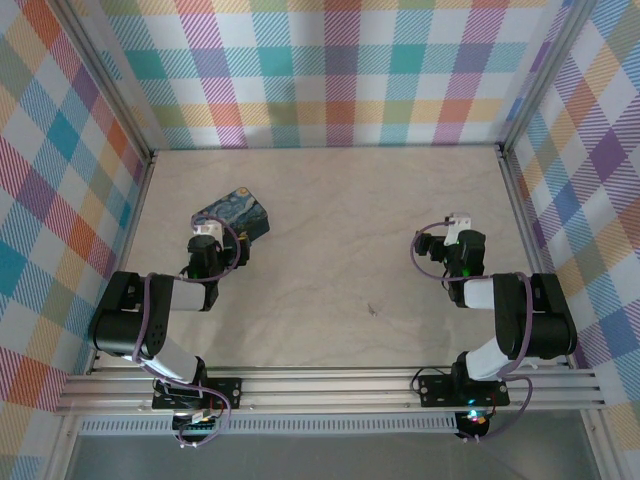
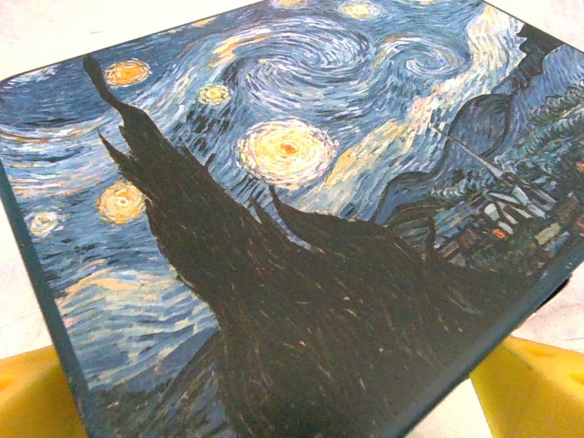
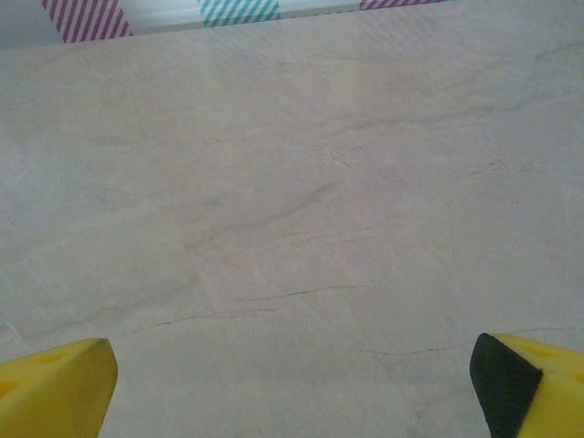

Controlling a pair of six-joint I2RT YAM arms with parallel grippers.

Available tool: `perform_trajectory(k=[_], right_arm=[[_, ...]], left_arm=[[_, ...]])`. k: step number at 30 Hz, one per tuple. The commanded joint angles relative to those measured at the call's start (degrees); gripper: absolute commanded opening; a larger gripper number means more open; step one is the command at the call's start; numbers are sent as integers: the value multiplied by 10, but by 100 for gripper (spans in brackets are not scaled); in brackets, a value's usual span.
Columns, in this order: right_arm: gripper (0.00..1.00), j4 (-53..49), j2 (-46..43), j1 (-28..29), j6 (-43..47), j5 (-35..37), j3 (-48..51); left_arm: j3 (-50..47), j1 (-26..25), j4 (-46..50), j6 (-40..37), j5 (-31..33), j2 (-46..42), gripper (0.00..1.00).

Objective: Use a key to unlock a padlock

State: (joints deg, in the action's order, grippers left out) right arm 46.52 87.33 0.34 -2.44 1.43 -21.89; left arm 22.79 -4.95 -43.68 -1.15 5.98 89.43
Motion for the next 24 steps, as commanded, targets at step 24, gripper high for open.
perform_trajectory(k=[24], right_arm=[[100,-432,-249,2,-145,-74,-116]], left_arm=[[113,6,412,264,-27,-324,100]])
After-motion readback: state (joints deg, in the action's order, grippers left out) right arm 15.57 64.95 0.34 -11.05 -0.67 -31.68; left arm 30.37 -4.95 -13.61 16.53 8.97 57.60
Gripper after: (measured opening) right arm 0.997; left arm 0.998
